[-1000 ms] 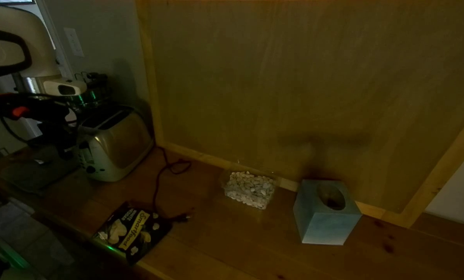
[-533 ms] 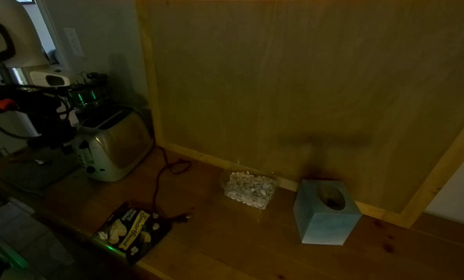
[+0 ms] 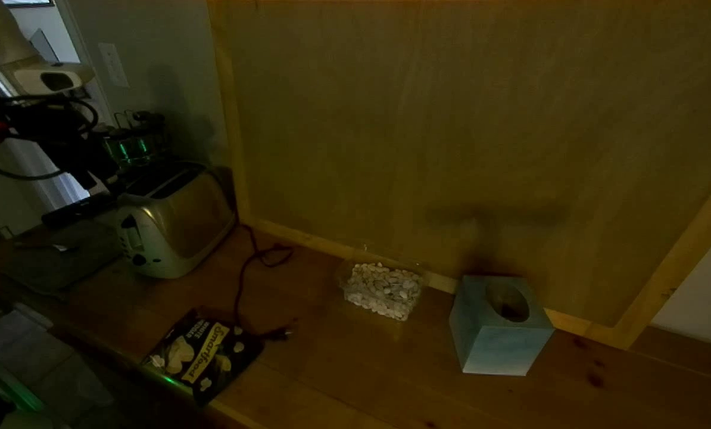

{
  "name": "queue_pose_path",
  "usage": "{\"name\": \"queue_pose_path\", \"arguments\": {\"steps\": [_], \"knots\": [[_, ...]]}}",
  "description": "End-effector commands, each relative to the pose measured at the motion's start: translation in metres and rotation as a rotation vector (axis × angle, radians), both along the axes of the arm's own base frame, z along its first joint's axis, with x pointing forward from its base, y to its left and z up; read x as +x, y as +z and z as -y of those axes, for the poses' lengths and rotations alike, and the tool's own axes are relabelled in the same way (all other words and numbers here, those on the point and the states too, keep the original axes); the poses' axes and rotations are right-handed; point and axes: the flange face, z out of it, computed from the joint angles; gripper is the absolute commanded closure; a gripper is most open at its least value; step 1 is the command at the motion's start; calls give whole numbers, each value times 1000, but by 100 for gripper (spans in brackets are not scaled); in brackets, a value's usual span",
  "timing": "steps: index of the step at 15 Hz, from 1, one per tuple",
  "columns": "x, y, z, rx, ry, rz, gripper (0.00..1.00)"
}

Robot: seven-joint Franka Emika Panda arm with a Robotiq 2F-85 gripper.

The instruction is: Push the toaster lever down

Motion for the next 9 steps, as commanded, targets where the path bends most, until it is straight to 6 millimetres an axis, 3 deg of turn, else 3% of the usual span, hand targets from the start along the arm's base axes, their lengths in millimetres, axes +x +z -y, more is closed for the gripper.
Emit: {"name": "queue_pose_path", "arguments": {"steps": [1,6,9], "knots": [[6,21,1,22,-34,64,0],[16,39,11,54,-75,86,0],[11,37,12,42,-62,84,0]]}}
